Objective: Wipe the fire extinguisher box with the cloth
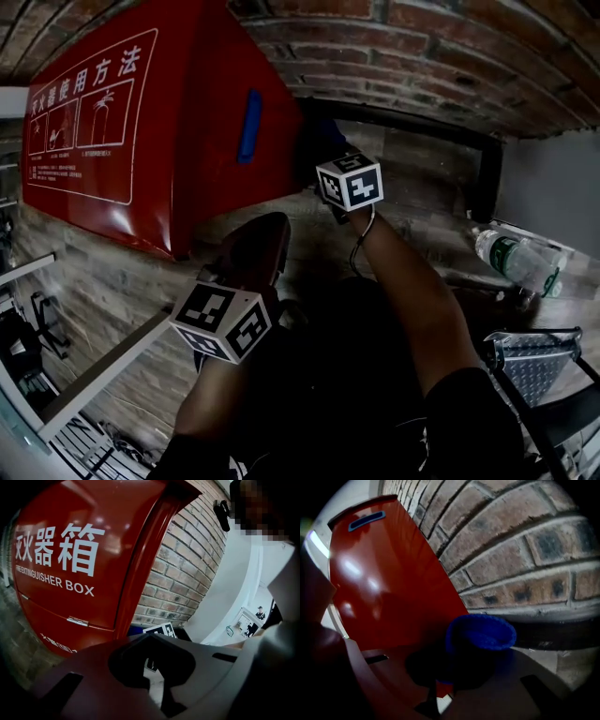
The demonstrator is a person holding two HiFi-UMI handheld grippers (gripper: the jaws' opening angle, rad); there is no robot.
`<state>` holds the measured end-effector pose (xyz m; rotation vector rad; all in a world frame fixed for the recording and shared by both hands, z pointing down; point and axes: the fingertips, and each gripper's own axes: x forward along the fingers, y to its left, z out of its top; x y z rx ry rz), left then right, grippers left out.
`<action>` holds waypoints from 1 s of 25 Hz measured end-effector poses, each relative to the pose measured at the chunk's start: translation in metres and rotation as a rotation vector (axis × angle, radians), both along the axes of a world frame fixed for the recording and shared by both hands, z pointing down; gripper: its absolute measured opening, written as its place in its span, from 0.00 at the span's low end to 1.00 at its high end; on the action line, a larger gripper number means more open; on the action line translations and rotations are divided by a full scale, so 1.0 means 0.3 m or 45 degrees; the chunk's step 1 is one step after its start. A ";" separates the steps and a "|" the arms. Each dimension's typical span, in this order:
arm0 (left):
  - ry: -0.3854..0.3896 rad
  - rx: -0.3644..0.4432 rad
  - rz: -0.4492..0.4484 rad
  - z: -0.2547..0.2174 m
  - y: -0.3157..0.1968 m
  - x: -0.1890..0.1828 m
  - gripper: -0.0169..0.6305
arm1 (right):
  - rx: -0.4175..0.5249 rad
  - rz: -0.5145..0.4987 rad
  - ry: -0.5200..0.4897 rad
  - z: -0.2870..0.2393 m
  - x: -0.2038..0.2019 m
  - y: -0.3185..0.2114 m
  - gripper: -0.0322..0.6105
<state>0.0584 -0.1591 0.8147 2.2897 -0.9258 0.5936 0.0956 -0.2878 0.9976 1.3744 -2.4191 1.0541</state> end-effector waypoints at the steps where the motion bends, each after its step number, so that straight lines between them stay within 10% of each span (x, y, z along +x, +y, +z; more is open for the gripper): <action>1: 0.003 0.000 0.005 -0.002 0.002 0.010 0.02 | 0.042 -0.011 -0.014 -0.049 -0.002 -0.001 0.12; 25: -0.068 0.039 0.019 -0.035 -0.009 0.001 0.02 | 0.881 -0.188 -0.483 -1.220 0.003 0.062 0.12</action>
